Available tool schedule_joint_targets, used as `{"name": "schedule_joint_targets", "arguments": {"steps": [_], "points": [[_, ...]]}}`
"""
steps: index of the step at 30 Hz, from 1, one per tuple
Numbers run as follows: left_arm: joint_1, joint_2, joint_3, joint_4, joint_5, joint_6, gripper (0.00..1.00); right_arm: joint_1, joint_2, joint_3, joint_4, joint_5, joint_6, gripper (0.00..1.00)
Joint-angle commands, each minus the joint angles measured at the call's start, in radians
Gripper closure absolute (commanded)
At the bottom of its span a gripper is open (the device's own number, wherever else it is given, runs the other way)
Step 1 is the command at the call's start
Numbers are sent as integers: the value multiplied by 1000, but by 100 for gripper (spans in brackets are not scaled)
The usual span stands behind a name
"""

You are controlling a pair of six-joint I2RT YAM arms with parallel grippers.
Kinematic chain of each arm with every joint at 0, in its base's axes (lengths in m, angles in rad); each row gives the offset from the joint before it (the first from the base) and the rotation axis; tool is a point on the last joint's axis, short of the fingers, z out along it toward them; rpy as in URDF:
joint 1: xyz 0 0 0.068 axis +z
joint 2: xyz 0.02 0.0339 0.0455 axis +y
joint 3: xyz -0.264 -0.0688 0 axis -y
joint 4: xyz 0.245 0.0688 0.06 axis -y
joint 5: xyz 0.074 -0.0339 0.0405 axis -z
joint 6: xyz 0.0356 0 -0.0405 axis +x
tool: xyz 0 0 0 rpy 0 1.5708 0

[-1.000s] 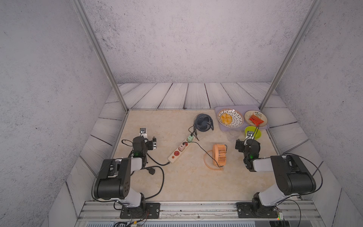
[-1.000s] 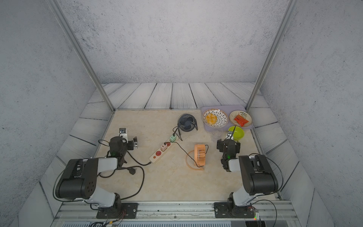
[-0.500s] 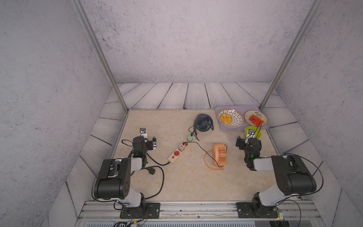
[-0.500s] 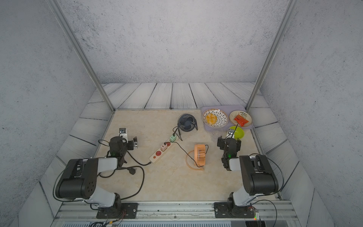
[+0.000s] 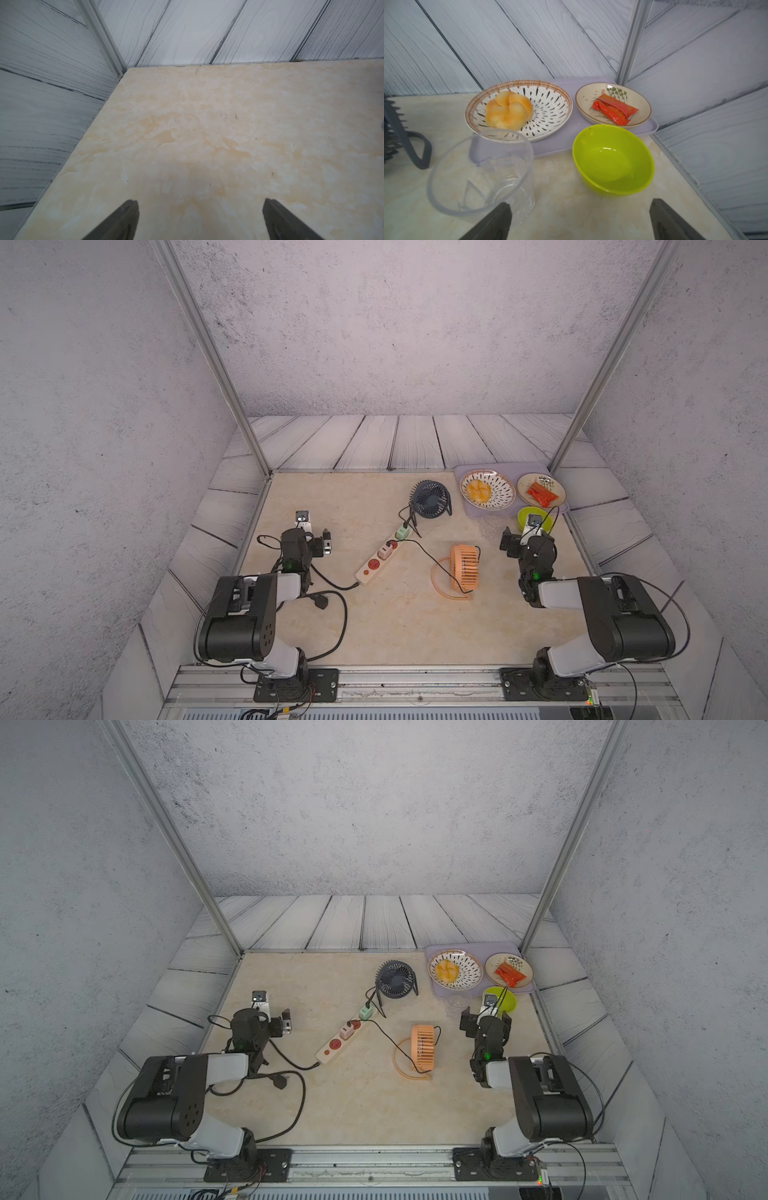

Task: Plug the desk fan into the power strip
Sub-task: Reset both arms

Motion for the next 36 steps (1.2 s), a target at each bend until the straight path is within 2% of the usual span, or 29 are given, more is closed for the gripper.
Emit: {"name": "schedule_joint_targets", "arguments": {"steps": [1, 2, 3, 5, 6, 8, 12, 17, 36], "points": [[8, 2, 13, -4, -7, -6, 0, -8, -21, 70, -118, 53, 38, 1], [7, 2, 13, -3, -8, -6, 0, -8, 12, 35, 16, 48, 23, 1], [8, 2, 13, -4, -8, -6, 0, -9, 42, 14, 49, 56, 20, 1], [7, 2, 13, -4, -8, -6, 0, -9, -11, 54, -134, 62, 42, 1], [7, 2, 13, -4, -8, -6, 0, -8, -18, 63, -131, 61, 40, 1], [7, 2, 13, -3, -8, -6, 0, -8, 25, 24, 31, 56, 21, 1], [8, 2, 13, -3, -8, -6, 0, -8, 2, 41, -64, 56, 29, 1], [7, 2, 13, -4, -8, -6, 0, -8, 28, 17, 30, 55, 22, 1], [7, 2, 13, -4, -8, -6, 0, -7, 27, 25, 11, 38, 13, 1]]}}
